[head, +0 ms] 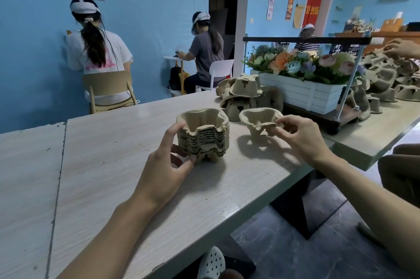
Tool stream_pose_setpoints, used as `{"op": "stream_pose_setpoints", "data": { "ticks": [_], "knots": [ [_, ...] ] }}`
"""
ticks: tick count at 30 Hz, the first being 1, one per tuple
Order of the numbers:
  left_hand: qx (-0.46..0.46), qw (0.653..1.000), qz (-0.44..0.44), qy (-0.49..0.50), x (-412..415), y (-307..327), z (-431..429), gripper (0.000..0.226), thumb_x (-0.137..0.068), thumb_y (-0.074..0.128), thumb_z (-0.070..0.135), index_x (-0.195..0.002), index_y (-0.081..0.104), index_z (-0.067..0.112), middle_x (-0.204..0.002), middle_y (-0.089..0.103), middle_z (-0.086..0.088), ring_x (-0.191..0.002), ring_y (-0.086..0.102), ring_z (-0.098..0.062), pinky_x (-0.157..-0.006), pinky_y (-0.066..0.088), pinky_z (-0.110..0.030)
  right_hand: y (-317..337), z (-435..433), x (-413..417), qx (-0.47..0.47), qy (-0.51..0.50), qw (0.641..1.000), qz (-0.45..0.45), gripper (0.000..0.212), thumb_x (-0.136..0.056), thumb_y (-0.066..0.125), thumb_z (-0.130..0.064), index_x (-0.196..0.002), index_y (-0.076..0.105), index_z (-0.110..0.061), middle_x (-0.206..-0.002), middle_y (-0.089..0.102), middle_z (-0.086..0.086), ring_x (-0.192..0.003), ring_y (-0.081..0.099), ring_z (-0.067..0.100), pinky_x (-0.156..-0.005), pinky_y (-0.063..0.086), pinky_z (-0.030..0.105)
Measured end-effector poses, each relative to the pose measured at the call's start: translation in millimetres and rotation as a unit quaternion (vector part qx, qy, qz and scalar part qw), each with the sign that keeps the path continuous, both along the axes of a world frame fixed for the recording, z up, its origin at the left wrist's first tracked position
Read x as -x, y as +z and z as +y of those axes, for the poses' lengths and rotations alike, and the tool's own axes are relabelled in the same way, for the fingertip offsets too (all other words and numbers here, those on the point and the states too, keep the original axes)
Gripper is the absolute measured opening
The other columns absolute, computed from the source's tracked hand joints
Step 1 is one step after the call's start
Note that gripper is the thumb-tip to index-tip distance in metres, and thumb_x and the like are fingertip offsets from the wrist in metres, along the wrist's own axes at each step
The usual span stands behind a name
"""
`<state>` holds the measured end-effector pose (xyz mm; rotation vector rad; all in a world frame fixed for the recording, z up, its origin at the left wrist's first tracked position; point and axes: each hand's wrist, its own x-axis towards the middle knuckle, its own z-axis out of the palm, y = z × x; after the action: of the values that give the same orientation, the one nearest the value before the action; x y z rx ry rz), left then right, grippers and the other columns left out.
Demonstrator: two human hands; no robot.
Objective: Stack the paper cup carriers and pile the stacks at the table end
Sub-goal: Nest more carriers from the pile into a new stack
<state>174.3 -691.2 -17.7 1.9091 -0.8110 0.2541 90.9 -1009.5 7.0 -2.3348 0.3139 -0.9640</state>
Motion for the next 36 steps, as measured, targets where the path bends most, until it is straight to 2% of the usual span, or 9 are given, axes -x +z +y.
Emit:
{"op": "stream_pose_setpoints", "data": {
  "ticks": [3,5,9,13,17,20,24,30,36],
  "knots": [
    [0.007,1.0,-0.001,-0.001,0.0,-0.6,-0.1,0.074,-0.088,0.075,0.014,-0.14,0.036,0.049,-0.088,0.066,0.007,-0.075,0.066,-0.007,-0.07,0.057,-0.022,12.1,15.1,-4.1,-0.054,0.033,0.995,-0.073,0.016,-0.081,0.078,-0.023,-0.093,0.073,-0.014,-0.082,0.071,0.005,-0.076,0.066,0.023,-0.074,0.054,0.035],
    [0.009,1.0,-0.003,-0.004,-0.3,-0.9,-0.2,0.074,-0.088,0.075,0.013,-0.139,0.036,0.049,-0.087,0.066,0.007,-0.074,0.066,-0.007,-0.07,0.057,-0.021,22.4,29.0,-8.1,-0.078,0.061,0.989,-0.107,0.018,-0.082,0.078,-0.024,-0.095,0.073,-0.013,-0.083,0.071,0.007,-0.076,0.065,0.021,-0.076,0.054,0.039],
    [0.002,1.0,-0.006,-0.002,-1.1,-1.6,-0.3,0.075,-0.088,0.075,0.015,-0.139,0.035,0.052,-0.089,0.066,0.008,-0.075,0.066,-0.006,-0.07,0.058,-0.023,42.4,63.2,-15.8,-0.1,0.124,0.979,-0.131,0.023,-0.082,0.077,-0.026,-0.101,0.072,-0.012,-0.088,0.07,0.007,-0.079,0.065,0.023,-0.072,0.055,0.033],
    [-0.004,1.0,-0.008,-0.006,-1.5,-1.3,0.7,0.072,-0.09,0.074,0.02,-0.139,0.032,0.053,-0.093,0.065,0.013,-0.079,0.066,-0.001,-0.066,0.054,-0.013,49.2,93.5,-24.1,-0.101,0.153,0.974,-0.131,0.021,-0.082,0.077,-0.024,-0.099,0.072,-0.012,-0.085,0.069,0.003,-0.074,0.062,0.013,-0.067,0.051,0.024],
    [-0.008,1.0,-0.009,0.002,1.6,0.9,0.5,0.078,-0.09,0.073,0.026,-0.143,0.023,0.054,-0.093,0.063,0.016,-0.078,0.067,-0.002,-0.063,0.049,-0.01,44.1,113.8,-30.4,-0.1,0.155,0.976,-0.116,0.018,-0.083,0.077,-0.024,-0.096,0.073,-0.013,-0.084,0.069,0.002,-0.073,0.063,0.013,-0.068,0.052,0.024],
    [0.001,1.0,0.0,0.008,1.9,1.1,0.1,0.089,-0.089,0.075,0.026,-0.142,0.01,0.057,-0.092,0.066,0.01,-0.076,0.068,-0.008,-0.065,0.053,-0.017,37.5,119.6,-30.1,-0.082,0.161,0.98,-0.089,0.021,-0.082,0.078,-0.026,-0.098,0.073,-0.015,-0.088,0.067,-0.002,-0.073,0.058,0.005,-0.068,0.049,0.02],
    [0.0,1.0,0.005,0.012,1.0,-0.9,-0.4,0.102,-0.088,0.076,0.022,-0.147,0.001,0.055,-0.088,0.068,0.01,-0.073,0.067,-0.004,-0.07,0.057,-0.026,28.7,113.9,-28.3,-0.041,0.136,0.987,-0.077,0.04,-0.084,0.072,-0.044,-0.117,0.066,-0.022,-0.09,0.057,-0.002,-0.079,0.051,0.01,-0.07,0.042,0.019],
    [-0.02,1.0,0.006,0.014,2.2,1.5,-2.2,0.093,-0.087,0.076,0.024,-0.145,0.013,0.06,-0.095,0.067,0.014,-0.077,0.068,-0.004,-0.073,0.057,-0.025,17.9,111.1,-30.8,-0.098,0.161,0.981,-0.041,0.017,-0.098,0.056,-0.031,-0.109,0.066,-0.023,-0.103,0.065,0.001,-0.09,0.062,0.009,-0.072,0.046,0.016],
    [-0.044,0.999,0.0,0.014,-16.9,13.8,-13.1,0.074,-0.085,0.078,0.022,-0.131,0.031,0.054,-0.091,0.066,0.019,-0.076,0.069,-0.002,-0.075,0.058,-0.027,16.1,94.5,-52.0,-0.132,0.182,0.974,-0.031,0.021,-0.098,0.056,-0.027,-0.114,0.065,-0.016,-0.098,0.069,-0.001,-0.092,0.063,0.011,-0.08,0.049,0.02]
  ]
}}
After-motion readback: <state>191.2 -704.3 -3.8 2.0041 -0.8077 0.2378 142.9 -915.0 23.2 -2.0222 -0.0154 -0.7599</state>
